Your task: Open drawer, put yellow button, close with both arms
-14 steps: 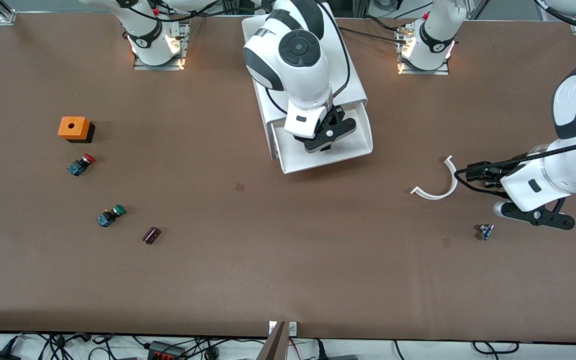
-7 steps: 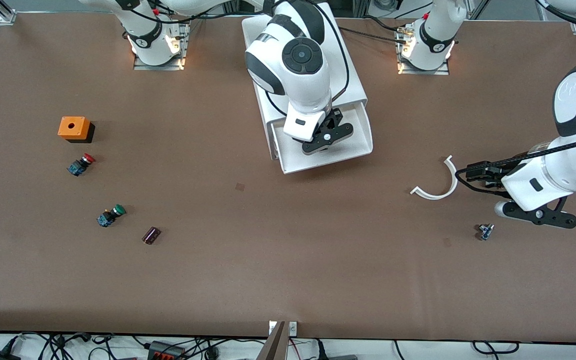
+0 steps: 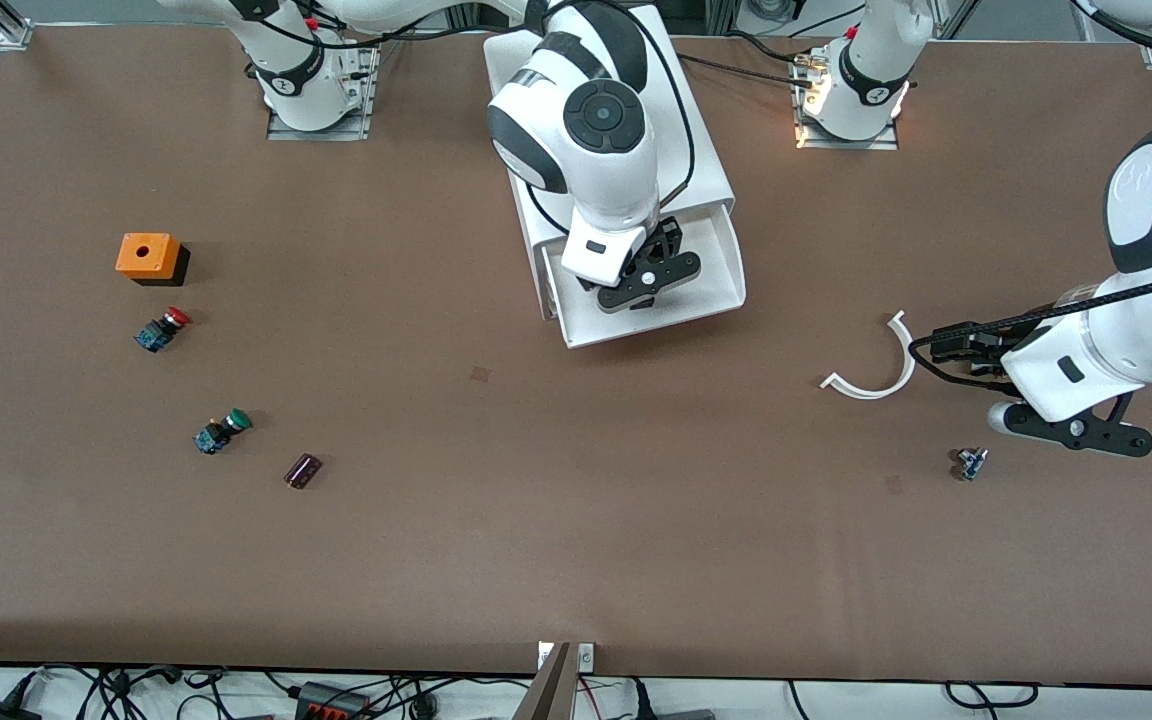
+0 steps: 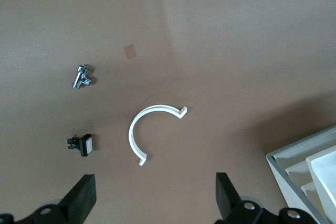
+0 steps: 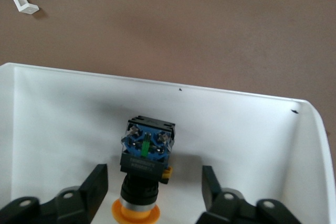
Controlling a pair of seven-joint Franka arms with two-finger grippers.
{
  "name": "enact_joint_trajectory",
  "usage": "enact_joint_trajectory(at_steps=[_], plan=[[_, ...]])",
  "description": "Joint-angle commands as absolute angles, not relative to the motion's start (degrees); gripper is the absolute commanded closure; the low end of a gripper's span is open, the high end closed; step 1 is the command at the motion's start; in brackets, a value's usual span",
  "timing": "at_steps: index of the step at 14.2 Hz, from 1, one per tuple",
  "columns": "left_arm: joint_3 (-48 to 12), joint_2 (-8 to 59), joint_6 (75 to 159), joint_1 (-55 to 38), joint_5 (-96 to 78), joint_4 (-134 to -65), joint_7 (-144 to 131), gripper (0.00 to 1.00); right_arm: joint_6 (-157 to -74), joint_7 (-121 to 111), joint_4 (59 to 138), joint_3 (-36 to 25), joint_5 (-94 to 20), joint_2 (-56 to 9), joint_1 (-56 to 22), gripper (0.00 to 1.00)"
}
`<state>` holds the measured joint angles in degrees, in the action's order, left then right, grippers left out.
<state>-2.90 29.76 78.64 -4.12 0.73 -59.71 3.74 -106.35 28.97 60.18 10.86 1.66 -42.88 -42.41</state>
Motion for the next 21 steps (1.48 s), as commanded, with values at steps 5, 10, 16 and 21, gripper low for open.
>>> enact_joint_trajectory(at_steps=[5,10,16,21], plan=[[-3.43,26.56,80.49,-4.83,-0.09,-63.26,-3.41,0.0,-95.39,29.88,53.28,11.16,2.2,-40.43,-36.4,0.0],[-5.7,15.57,98.93,-4.75,-0.35,-85.22,-5.7,0.0,-91.67,29.71,52.38,10.9,2.72,-37.18,-28.15,0.0],[-12.82,16.34,112.39,-5.18,0.53,-93.68,-24.93,0.0,-86.67,20.76,53.79,11.07,2.2,-37.27,-10.05,0.0],[-13.18,20.12,121.53,-12.03,0.7,-95.98,-39.53,0.0,-85.52,11.71,54.75,10.99,2.9,-37.27,0.07,0.0]])
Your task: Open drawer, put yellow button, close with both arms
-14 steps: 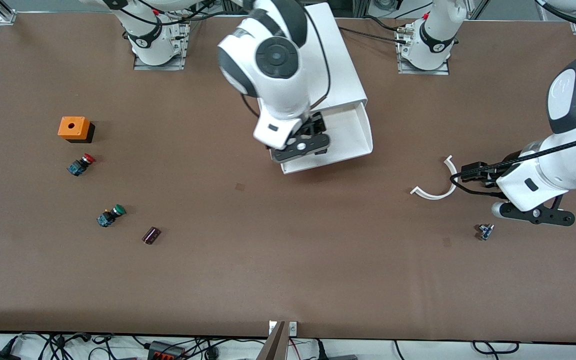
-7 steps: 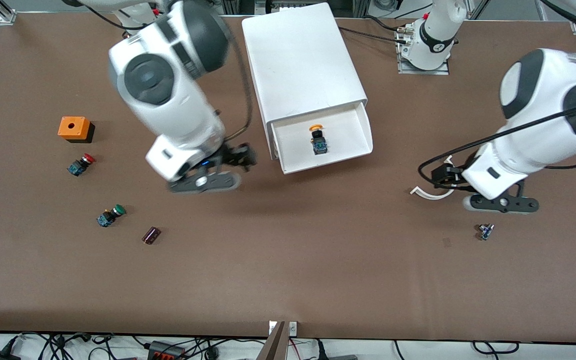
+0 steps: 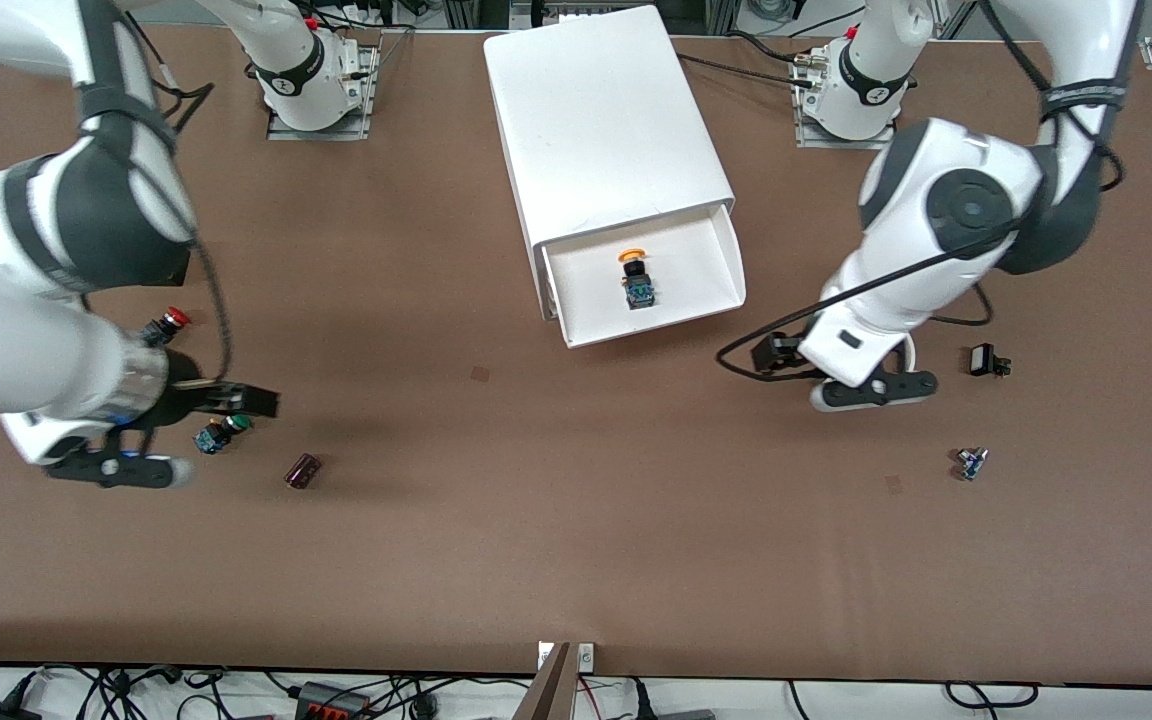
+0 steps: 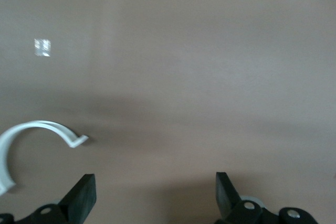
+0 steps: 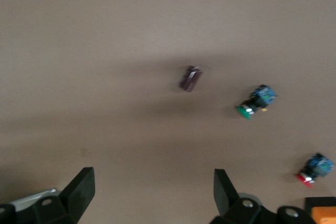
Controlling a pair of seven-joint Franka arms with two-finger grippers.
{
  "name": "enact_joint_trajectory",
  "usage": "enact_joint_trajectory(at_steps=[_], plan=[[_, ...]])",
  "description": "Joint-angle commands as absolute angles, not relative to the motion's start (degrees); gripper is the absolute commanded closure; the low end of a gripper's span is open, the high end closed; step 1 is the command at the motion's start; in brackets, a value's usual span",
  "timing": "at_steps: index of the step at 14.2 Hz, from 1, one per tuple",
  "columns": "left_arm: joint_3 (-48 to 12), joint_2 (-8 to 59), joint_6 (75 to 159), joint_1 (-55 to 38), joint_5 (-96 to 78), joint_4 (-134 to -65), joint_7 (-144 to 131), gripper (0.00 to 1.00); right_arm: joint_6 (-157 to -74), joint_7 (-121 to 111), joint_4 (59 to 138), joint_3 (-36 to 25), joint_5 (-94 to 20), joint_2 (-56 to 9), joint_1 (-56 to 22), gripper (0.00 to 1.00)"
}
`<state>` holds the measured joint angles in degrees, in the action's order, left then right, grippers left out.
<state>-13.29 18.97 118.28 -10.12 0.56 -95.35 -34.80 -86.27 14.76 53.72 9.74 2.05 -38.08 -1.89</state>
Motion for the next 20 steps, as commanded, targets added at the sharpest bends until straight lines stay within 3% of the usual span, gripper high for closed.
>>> enact_joint_trajectory(at_steps=[1,4,9,12,16,20], plan=[[-13.18,21.17,122.34,-12.82,1.05,-95.98,-41.29,0.0,-85.26,11.17,54.76,10.99,2.64,-37.27,1.39,0.0],[-13.18,23.46,122.96,-16.08,2.81,-95.8,-42.01,0.0,-85.52,9.68,57.37,10.29,2.28,-34.74,4.13,0.0],[-13.27,25.14,124.79,-17.84,2.81,-95.71,-42.27,0.0,-87.71,0.71,69.15,-2.53,2.11,-24.1,-0.87,0.0],[-13.27,25.31,124.89,-19.33,2.81,-95.89,-44.55,0.0,-87.89,-0.26,74.34,-2.55,1.93,-18.56,0.17,0.0],[-13.53,24.35,121.13,-21.8,2.81,-97.47,-46.32,0.0,-87.27,-2.28,76.46,-2.46,2.11,-16.0,0.18,0.0],[-17.56,23.82,113.39,-21.62,2.64,-97.47,-46.41,0.0,-92.88,-2.29,89.44,-2.55,2.29,-8.02,0.18,0.0]])
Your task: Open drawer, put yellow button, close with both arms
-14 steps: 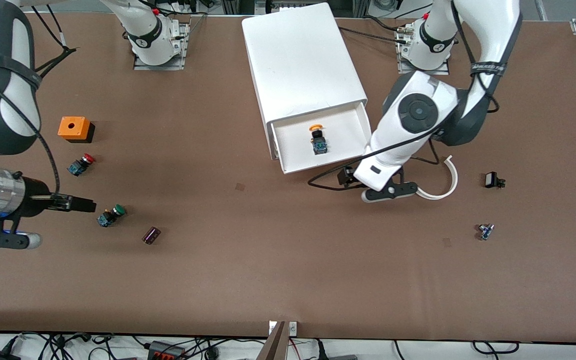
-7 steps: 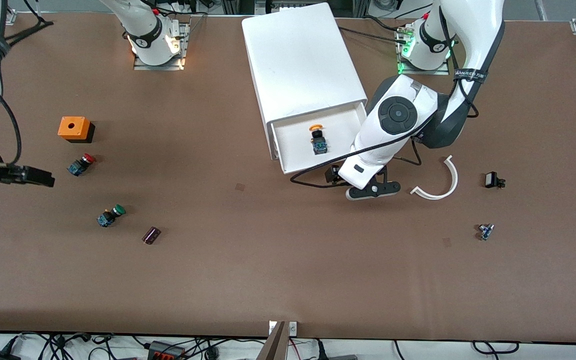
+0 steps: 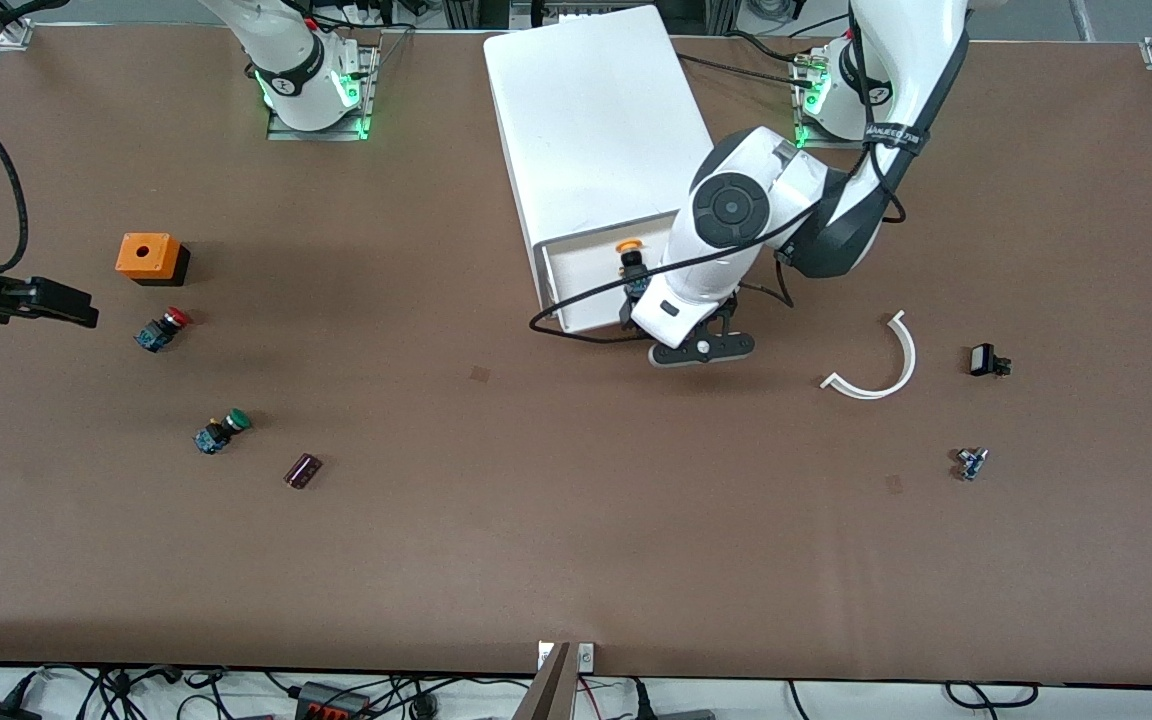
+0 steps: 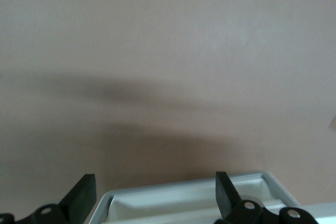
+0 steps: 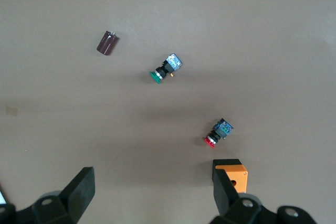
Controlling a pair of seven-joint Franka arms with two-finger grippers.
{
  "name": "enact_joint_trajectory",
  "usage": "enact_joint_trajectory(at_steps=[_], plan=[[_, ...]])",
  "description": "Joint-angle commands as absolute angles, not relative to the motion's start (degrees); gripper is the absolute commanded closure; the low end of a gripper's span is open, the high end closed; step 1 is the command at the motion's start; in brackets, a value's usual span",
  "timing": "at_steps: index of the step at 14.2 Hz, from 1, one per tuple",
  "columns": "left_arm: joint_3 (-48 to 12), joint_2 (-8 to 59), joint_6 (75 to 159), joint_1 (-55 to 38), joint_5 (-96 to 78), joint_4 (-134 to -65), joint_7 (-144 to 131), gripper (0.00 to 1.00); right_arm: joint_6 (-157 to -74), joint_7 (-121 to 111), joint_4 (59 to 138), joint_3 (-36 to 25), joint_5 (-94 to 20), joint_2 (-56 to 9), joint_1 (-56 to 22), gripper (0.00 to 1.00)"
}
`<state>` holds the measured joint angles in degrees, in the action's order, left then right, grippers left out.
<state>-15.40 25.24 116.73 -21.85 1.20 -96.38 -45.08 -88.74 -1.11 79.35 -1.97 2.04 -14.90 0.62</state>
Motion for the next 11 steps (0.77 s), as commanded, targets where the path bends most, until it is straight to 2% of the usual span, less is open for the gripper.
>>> enact_joint_trajectory(at_steps=[1,5,11], plan=[[-19.06,23.82,111.99,-21.27,2.64,-97.47,-46.41,0.0,-93.42,-2.29,91.56,-2.55,2.29,-6.52,0.18,0.0],[-22.41,23.82,108.29,-21.09,1.94,-97.91,-46.49,0.0,-93.52,-2.29,93.08,-2.46,2.02,-5.54,0.26,0.0],[-23.11,23.56,106.79,-21.18,1.93,-98.26,-46.32,0.0,-93.16,-2.29,93.08,-2.46,2.02,-5.62,0.09,0.0]])
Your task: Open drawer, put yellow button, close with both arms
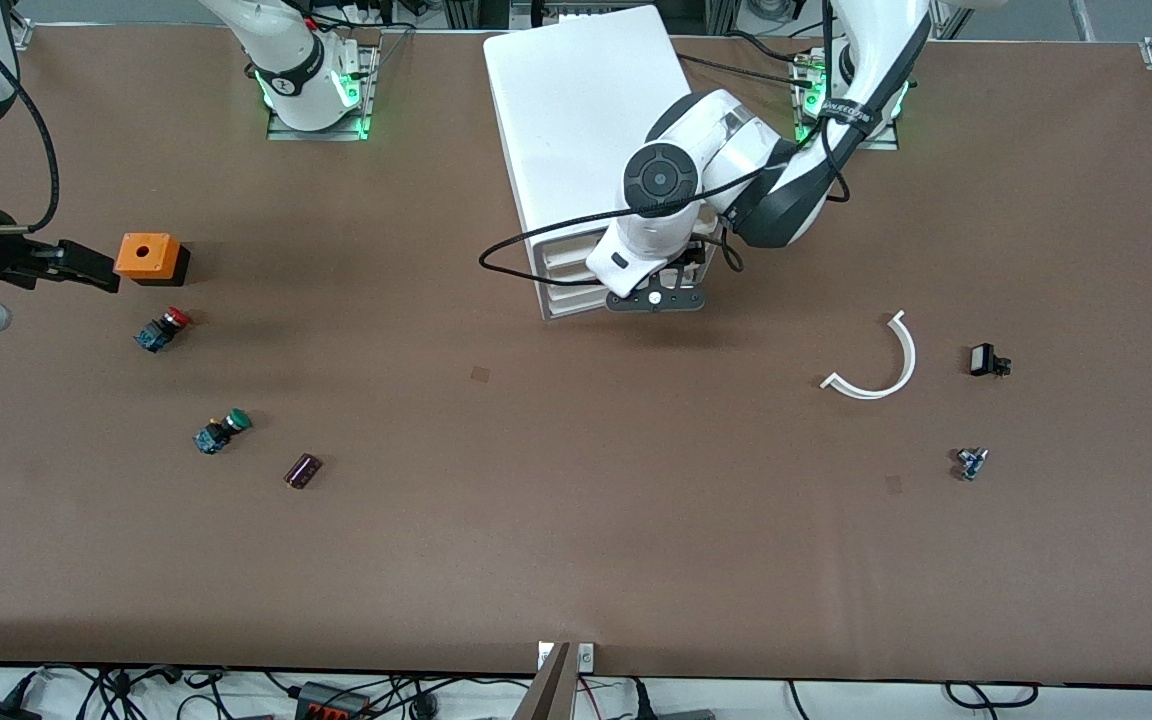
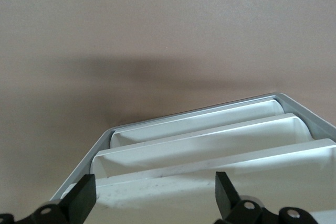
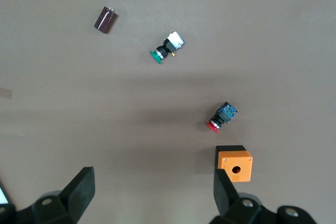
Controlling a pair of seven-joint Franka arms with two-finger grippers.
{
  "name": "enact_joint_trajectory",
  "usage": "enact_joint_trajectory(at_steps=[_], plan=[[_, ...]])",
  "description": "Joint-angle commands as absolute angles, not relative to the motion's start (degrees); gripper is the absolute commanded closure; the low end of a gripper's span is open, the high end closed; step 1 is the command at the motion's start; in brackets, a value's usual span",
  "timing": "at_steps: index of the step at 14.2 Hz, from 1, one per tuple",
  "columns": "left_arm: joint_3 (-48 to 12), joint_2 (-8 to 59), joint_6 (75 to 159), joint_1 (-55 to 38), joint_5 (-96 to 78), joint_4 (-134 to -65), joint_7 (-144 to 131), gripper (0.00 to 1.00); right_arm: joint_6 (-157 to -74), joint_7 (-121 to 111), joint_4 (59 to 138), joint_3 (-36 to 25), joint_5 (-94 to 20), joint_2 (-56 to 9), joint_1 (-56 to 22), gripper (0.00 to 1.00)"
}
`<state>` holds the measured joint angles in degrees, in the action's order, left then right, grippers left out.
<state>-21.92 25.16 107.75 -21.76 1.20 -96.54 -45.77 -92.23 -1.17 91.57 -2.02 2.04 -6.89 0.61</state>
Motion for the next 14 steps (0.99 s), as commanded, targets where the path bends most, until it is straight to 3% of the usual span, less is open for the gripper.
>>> enact_joint_trajectory(at_steps=[1,7,14], plan=[[-23.99,23.55,105.74,-21.27,1.93,-98.17,-46.32,0.0,-93.25,-2.29,93.08,-2.46,2.02,-5.71,0.09,0.0],[-23.12,21.89,105.47,-18.82,3.51,-96.07,-45.44,0.0,-93.6,-3.07,92.99,-2.46,2.2,-6.06,0.09,0.0],[-23.29,19.95,102.06,-3.54,5.45,-88.16,-30.8,0.0,-93.69,-3.08,92.99,-2.29,2.2,-6.15,-0.17,0.0]])
